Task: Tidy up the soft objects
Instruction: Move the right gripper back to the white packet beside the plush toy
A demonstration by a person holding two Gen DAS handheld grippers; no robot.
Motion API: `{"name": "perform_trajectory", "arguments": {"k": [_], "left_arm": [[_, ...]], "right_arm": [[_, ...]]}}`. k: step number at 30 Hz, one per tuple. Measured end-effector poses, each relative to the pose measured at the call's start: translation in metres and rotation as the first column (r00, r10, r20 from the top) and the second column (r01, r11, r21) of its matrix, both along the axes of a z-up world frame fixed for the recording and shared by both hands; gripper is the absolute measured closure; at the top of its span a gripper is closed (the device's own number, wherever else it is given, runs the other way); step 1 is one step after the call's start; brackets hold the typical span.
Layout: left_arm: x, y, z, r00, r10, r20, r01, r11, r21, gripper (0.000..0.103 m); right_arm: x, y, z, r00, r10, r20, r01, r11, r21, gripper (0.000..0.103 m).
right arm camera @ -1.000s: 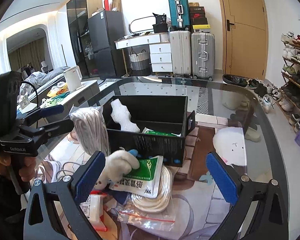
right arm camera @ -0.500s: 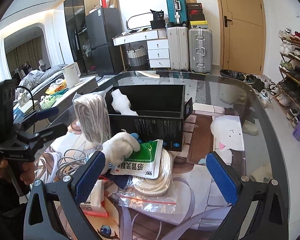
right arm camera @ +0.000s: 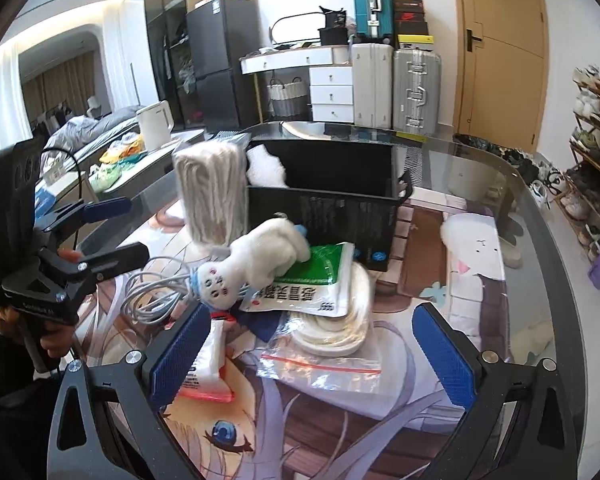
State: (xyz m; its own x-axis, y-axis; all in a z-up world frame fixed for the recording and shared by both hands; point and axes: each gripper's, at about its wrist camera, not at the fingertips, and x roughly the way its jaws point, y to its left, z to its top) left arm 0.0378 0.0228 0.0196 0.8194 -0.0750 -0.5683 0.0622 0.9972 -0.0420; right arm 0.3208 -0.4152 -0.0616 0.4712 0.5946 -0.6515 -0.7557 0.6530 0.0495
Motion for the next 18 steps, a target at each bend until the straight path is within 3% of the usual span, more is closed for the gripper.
{"name": "perform_trajectory", "arguments": {"k": [6, 18], "left_arm": [[-0.001, -0.005, -0.004, 1.0, -0.026, -0.014, 0.027, 0.999, 0.035, 0.0], [-0.003, -0.005, -0.007, 0.999, -0.045, -0.021, 0.046, 0.999, 0.023, 0.0]], "right_arm": [[-0.007, 0.011, -0.008, 0.999, 0.037, -0.009, -0.037, 0.999, -0.033, 0.001], [-0.022, 0.028, -0.016, 0.994, 0.104, -0.024, -0.106, 0.993, -0.06, 0.001]]}}
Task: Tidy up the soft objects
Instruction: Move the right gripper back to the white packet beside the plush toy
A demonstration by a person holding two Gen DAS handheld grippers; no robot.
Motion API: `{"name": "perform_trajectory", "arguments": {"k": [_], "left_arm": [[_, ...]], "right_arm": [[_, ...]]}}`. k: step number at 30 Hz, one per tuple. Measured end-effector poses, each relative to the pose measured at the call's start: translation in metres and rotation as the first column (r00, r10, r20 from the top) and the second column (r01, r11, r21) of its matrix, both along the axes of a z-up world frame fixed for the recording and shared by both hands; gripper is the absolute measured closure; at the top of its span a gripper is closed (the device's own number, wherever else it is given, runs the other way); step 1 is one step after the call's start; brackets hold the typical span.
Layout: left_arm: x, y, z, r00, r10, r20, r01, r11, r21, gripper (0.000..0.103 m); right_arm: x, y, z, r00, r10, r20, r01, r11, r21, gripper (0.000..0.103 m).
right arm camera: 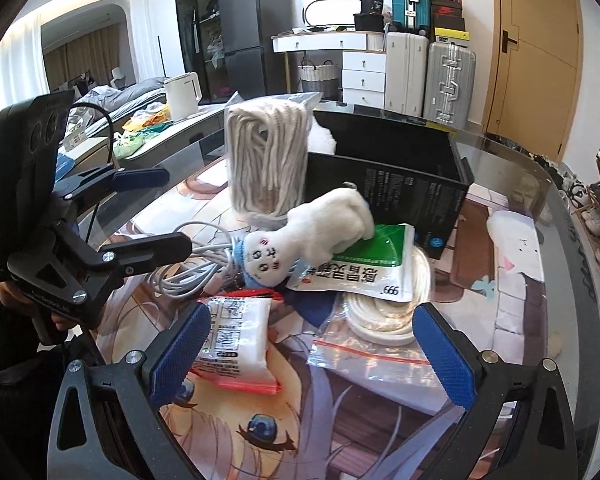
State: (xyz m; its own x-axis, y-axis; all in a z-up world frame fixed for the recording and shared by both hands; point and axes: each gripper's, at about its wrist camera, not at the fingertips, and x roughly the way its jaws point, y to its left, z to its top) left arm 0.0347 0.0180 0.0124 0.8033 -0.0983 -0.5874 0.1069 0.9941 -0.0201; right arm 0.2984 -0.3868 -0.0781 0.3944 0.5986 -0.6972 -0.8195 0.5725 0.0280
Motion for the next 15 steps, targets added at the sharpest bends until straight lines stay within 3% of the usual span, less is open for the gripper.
{"name": "perform_trajectory", "arguments": {"k": [5, 15], "left_arm": [[-0.002, 0.001, 0.003, 1.0, 0.005, 0.02, -0.005, 1.0, 0.01, 0.0], [0.001, 0.008, 0.002, 1.0, -0.005, 0.013, 0.006, 0.999, -0.041, 0.0]], "right_arm": [[-0.006, 0.006, -0.005, 1.0, 0.028, -0.013, -0.028, 1.0, -0.01, 0.001], [-0.017, 0.015, -0.015, 0.997, 0.072, -0.034, -0.073, 0.997, -0.029, 0.001]]}}
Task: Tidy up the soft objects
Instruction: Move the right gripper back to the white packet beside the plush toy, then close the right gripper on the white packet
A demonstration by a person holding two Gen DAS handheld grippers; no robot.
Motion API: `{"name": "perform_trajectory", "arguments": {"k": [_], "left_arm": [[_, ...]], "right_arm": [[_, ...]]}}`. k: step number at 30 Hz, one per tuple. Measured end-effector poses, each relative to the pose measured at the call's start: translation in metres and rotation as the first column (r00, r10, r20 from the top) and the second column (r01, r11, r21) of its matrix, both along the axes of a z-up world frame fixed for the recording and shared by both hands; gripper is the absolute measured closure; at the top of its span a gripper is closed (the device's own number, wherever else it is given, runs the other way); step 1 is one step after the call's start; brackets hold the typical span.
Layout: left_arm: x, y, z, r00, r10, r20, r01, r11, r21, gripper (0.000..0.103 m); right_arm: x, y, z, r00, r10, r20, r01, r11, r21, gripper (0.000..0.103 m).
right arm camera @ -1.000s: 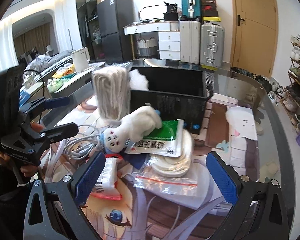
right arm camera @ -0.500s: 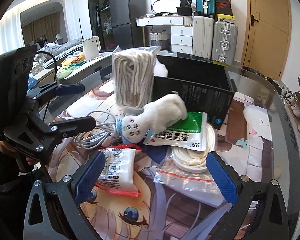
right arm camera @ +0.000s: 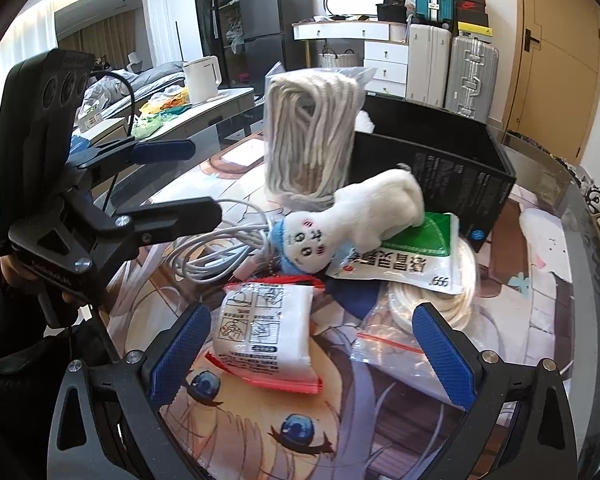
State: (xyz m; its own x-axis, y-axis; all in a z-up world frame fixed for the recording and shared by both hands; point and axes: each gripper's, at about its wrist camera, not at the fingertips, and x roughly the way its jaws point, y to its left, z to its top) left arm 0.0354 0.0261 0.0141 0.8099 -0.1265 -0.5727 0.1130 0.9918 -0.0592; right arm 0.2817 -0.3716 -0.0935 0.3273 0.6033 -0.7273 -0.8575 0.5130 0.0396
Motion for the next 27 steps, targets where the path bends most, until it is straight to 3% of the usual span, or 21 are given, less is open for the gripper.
{"name": "perform_trajectory", "arguments": {"k": [9, 24, 27], "left_arm": [[0.0011, 0.0018, -0.0031, 1.0, -0.003, -0.009, 0.003, 1.0, -0.011, 0.0], [0.0008, 0.0018, -0.005, 1.0, -0.007, -0.015, 0.007, 1.0, -0.017, 0.0], [0.0009, 0.0013, -0.0051, 1.0, -0.005, -0.017, 0.005, 1.0, -0.013, 0.0]], "right_arm": [[-0.0038, 0.0078, -0.0107, 1.0, -0.012, 0.008, 0.013, 0.998, -0.059, 0.001], [-0.0017, 0.0046, -0.0084, 0.999, -0.025, 0.045, 0.028, 0.998, -0.061, 0.001], [-0.0051, 0.0076, -0.01, 0.998, -0.012, 0.064, 0.017, 0.997, -0.076, 0.007]]}}
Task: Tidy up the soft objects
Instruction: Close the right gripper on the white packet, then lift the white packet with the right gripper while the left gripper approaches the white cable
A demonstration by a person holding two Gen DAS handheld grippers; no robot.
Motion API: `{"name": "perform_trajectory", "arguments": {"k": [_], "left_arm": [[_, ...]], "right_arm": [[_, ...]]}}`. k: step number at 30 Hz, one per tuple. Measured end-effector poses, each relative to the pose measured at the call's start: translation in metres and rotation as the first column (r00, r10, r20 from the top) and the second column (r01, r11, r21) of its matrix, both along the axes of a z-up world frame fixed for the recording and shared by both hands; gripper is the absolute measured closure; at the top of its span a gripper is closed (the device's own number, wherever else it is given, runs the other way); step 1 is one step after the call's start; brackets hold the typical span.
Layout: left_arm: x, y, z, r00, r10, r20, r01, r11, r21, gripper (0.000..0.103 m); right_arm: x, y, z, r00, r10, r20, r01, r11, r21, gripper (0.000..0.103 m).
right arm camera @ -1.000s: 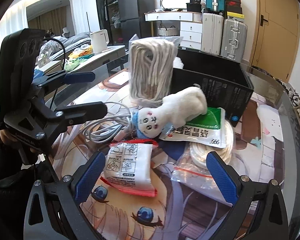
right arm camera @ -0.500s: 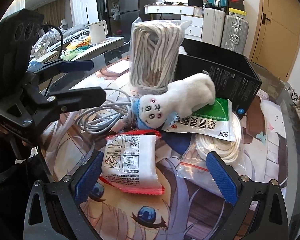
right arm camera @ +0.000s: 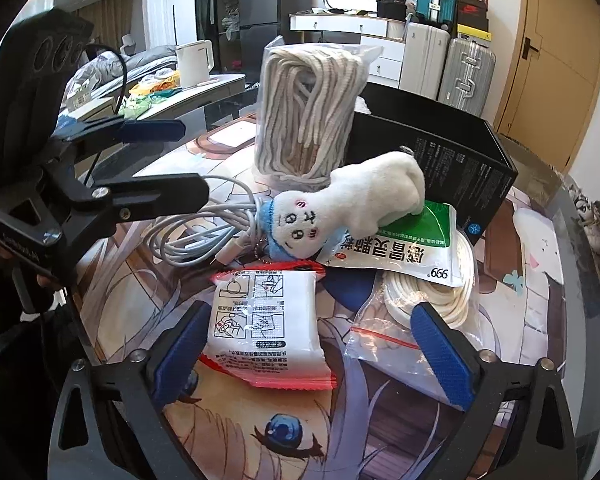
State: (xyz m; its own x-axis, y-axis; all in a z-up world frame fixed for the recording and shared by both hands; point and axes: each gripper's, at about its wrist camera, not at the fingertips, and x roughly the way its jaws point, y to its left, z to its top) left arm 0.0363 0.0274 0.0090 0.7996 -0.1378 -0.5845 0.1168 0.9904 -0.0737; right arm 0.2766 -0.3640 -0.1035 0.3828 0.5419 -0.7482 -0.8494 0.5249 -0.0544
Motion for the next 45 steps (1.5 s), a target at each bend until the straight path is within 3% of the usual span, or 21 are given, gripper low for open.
{"name": "perform_trajectory", "arguments": {"k": [11, 22, 35, 45], "left_arm": [[0.001, 0.0, 0.0, 1.0, 0.0, -0.001, 0.0, 1.0, -0.005, 0.0], [0.002, 0.0, -0.001, 1.0, -0.002, -0.004, 0.002, 1.0, -0.003, 0.0], [0.003, -0.002, -0.003, 1.0, -0.01, -0.005, 0.01, 1.0, 0.008, 0.0], [0.006, -0.015, -0.006, 0.998, -0.034, -0.045, 0.037, 0.997, 0.074, 0.0]], "right_arm": [[-0.006, 0.004, -0.003, 0.999, 0.052, -0.016, -0.052, 0.999, 0.003, 0.018], [-0.008, 0.003, -0.003, 0.995, 0.087, -0.052, -0.085, 0.996, 0.028, 0.048], [-0.006, -0.008, 0.009, 0.996, 0.08, -0.033, -0.078, 0.995, 0.062, 0.053], [0.01, -0.035, 0.032, 1.0, -0.002, -0.019, 0.005, 0.99, 0.142, 0.053]]}}
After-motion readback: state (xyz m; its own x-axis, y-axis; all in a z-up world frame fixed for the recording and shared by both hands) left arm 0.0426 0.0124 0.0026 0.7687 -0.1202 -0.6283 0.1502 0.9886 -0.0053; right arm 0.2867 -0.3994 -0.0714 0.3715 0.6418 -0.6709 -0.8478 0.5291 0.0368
